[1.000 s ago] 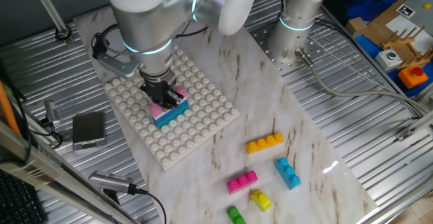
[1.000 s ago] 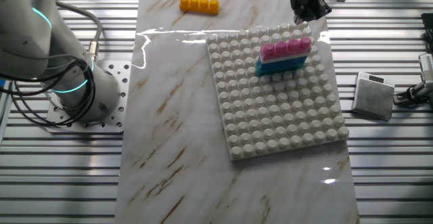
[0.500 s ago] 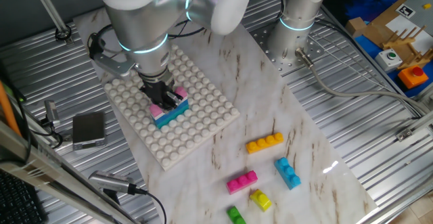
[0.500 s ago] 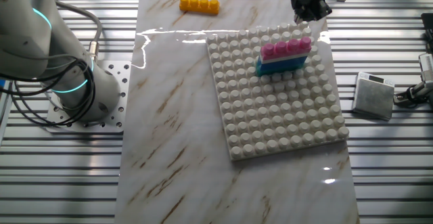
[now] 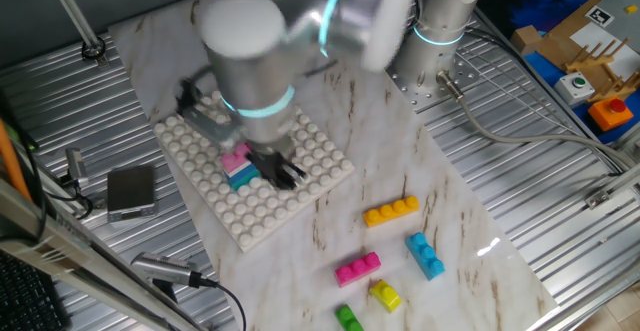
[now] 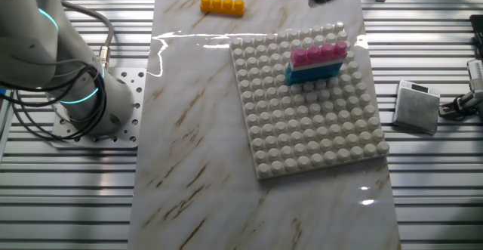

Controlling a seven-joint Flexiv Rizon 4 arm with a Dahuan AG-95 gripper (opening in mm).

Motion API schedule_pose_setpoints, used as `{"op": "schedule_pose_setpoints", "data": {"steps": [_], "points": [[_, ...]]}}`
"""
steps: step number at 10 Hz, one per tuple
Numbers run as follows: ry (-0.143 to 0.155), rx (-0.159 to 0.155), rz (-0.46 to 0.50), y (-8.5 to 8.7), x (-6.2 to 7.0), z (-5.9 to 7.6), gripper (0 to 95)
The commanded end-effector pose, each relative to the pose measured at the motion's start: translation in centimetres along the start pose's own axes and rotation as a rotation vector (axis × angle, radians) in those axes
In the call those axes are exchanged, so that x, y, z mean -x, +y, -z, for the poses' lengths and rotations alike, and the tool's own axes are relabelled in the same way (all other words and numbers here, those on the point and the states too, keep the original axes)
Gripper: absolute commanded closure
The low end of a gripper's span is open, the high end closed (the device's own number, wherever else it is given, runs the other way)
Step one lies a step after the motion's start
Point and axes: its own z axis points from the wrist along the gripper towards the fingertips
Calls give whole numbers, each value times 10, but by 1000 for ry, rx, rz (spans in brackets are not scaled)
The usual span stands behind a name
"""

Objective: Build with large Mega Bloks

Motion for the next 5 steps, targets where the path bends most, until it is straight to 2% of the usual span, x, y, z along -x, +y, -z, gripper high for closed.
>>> {"op": "schedule_pose_setpoints", "data": {"steps": [1, 4, 5], "points": [[-1, 0, -12, 7, -2, 0, 950], [7, -6, 32, 6, -2, 1, 950], [28, -7, 68, 6, -2, 1, 950]]}}
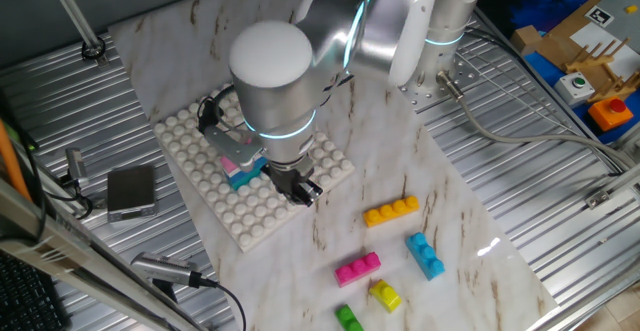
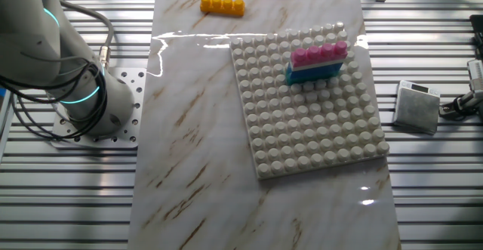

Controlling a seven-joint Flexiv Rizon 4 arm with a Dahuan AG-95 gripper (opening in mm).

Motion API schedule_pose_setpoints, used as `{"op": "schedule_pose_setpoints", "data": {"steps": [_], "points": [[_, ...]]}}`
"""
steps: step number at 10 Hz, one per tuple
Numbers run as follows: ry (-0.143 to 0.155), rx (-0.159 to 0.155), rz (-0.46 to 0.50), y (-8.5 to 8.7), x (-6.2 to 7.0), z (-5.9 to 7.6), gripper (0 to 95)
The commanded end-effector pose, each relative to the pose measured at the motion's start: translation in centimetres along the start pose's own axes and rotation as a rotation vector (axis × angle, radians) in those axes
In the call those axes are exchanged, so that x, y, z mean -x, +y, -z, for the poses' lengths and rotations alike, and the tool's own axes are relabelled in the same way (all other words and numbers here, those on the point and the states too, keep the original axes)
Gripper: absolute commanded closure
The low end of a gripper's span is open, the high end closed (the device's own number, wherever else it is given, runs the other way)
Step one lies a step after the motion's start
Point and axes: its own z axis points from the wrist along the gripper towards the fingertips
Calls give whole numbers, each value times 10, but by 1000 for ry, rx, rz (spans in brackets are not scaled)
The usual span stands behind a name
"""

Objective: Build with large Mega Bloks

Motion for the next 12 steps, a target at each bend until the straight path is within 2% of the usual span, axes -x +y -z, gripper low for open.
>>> {"op": "schedule_pose_setpoints", "data": {"steps": [1, 3, 5, 6, 9, 11, 12], "points": [[28, 2, 72, 0, 1, 0, 950], [32, 8, 143, 0, 1, 0, 950], [29, 24, 129, 2, 1, -1, 950], [30, 32, 123, 8, 1, -2, 950], [32, 36, 77, 48, -6, -19, 950], [25, 35, 30, 82, -12, -35, 950], [23, 34, 20, 88, -12, -37, 950]]}}
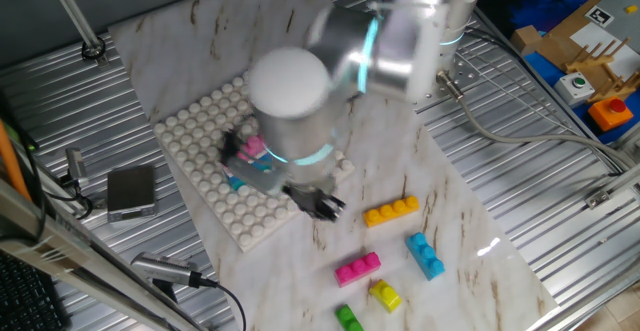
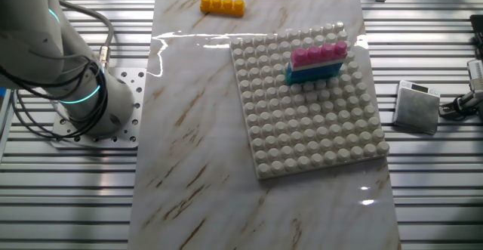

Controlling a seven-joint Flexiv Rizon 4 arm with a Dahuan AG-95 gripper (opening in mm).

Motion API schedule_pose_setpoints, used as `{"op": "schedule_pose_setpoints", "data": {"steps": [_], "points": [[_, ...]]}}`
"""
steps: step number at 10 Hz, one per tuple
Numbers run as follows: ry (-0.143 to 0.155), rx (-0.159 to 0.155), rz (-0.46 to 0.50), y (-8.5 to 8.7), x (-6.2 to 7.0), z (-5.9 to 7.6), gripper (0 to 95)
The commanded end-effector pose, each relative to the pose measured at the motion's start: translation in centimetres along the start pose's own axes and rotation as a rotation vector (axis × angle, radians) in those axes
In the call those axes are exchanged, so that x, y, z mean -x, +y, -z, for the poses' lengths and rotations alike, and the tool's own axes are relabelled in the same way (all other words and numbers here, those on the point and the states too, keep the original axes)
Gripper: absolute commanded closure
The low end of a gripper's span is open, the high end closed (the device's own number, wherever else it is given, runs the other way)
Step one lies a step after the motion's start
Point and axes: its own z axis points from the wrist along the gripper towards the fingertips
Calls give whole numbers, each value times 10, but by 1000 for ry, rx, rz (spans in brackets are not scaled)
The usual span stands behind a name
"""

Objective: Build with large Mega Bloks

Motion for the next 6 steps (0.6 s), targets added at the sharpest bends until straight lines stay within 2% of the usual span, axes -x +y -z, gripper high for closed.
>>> {"op": "schedule_pose_setpoints", "data": {"steps": [1, 3, 5, 6], "points": [[-3, 0, -55, 28, 2, -7, 950], [-1, -8, -71, 42, 8, -8, 950], [-11, -12, -66, 43, 9, -6, 950], [-20, -18, -64, 39, 10, -5, 760]]}}
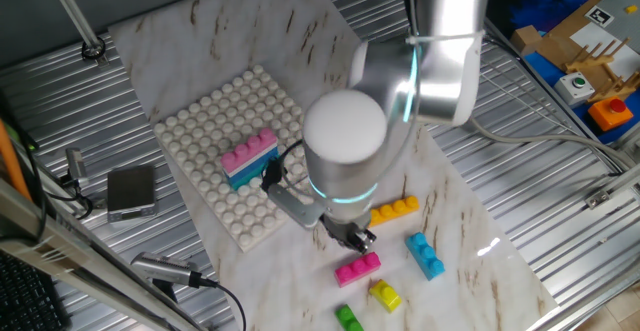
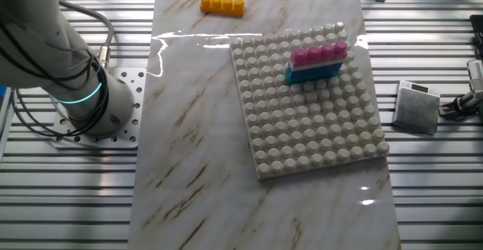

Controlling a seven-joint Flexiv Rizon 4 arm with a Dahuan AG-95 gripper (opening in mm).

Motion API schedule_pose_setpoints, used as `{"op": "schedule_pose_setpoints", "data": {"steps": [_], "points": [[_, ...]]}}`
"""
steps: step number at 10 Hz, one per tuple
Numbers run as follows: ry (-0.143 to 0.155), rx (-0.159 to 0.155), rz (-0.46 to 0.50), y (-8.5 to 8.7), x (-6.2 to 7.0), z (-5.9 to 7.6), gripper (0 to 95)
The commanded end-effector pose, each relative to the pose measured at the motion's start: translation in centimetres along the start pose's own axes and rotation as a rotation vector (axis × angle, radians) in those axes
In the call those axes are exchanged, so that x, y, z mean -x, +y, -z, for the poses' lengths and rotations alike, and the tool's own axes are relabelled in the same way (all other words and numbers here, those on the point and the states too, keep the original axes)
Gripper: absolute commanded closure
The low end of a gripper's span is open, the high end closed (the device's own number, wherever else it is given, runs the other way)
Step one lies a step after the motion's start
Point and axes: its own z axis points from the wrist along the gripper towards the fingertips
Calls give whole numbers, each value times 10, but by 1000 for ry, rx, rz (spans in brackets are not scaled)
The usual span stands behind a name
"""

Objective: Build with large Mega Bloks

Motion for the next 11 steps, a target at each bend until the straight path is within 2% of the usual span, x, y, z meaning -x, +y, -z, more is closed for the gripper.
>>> {"op": "schedule_pose_setpoints", "data": {"steps": [1, 2, 5, 7, 8, 11], "points": [[-21, 0, 19, -3, -3, 2, 760], [-11, 2, 41, -3, -3, 2, 760], [-12, 14, 63, -3, -3, 2, 760], [-28, 28, 21, -1, -3, 1, 760], [-39, 32, -39, 6, -4, -7, 570], [-55, 36, -135, 18, 2, -24, 570]]}}
